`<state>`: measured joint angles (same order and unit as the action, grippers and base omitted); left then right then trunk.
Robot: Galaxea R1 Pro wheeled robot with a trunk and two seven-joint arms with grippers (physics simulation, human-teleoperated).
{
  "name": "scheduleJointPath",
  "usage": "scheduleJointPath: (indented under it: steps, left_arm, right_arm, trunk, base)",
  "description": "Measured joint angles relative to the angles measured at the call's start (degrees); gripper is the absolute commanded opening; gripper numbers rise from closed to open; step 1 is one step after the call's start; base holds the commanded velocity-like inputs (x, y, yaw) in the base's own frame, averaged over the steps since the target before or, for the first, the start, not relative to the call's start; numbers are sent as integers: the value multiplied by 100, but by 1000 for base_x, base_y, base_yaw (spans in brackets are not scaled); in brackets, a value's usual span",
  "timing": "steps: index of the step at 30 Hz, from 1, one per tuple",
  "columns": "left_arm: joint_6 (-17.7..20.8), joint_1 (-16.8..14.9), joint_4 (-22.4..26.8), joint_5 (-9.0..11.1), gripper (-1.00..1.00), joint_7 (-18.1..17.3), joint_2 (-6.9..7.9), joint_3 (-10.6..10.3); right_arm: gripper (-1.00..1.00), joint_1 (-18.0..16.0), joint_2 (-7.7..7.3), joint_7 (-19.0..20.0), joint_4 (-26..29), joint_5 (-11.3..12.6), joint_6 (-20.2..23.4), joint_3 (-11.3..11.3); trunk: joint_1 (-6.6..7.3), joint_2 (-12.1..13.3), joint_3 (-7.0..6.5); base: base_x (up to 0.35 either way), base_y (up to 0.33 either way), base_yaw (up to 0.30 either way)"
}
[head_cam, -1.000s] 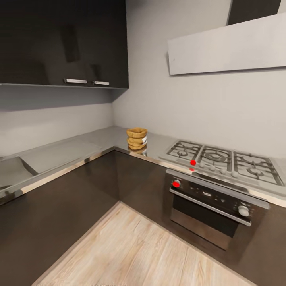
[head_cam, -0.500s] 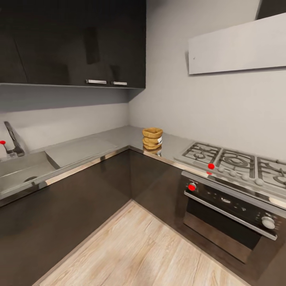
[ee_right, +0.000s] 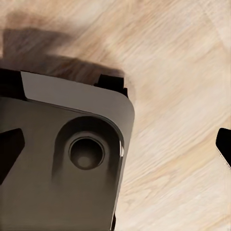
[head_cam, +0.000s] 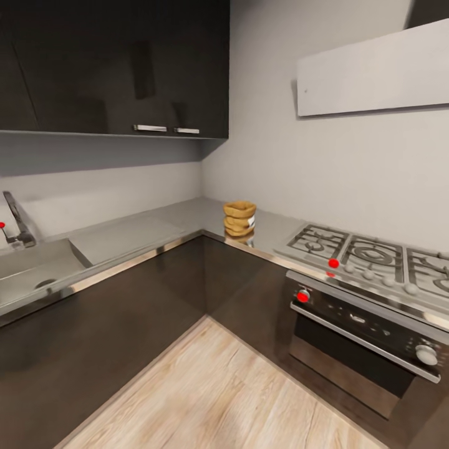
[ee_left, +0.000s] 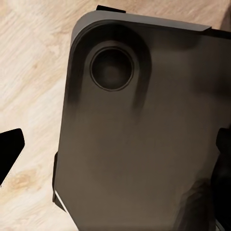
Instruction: In the kitchen, take the popcorn bag from the countertop, put it into the microwave, and heat it until the popcorn is cooked so the cooked popcorn ends up inside the bag.
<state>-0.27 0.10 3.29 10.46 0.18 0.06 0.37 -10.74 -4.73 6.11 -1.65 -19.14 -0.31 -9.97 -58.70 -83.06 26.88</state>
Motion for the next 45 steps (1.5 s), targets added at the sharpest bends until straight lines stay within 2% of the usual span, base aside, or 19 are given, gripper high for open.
scheduleJointPath:
  steps: [11, 28, 37, 45]
  left_arm:
    - [3, 3, -2, -11, 100, -17, 11, -26]
    - [3, 3, -2, -16, 100, -20, 12, -57]
    - [-4, 2, -1, -36, 100, -18, -3, -44]
    - [-5, 5, 6, -42, 100, -18, -8, -14]
  right_arm:
    - [100, -1, 16, 2, 1, -10, -9, -7]
    - [100, 0, 25, 2, -8, 18, -14, -9]
    - [100, 0, 27, 2, -9, 40, 6, -9]
    - [100, 0, 26, -3, -8, 52, 7, -11]
  trunk:
    - [1, 0, 0]
    - [0, 0, 0]
    - [0, 0, 0]
    - [-3, 1, -12]
  base:
    - [313, 129, 0]
    - [297, 220, -2]
    - [265, 236, -222]
    - [34, 32, -243]
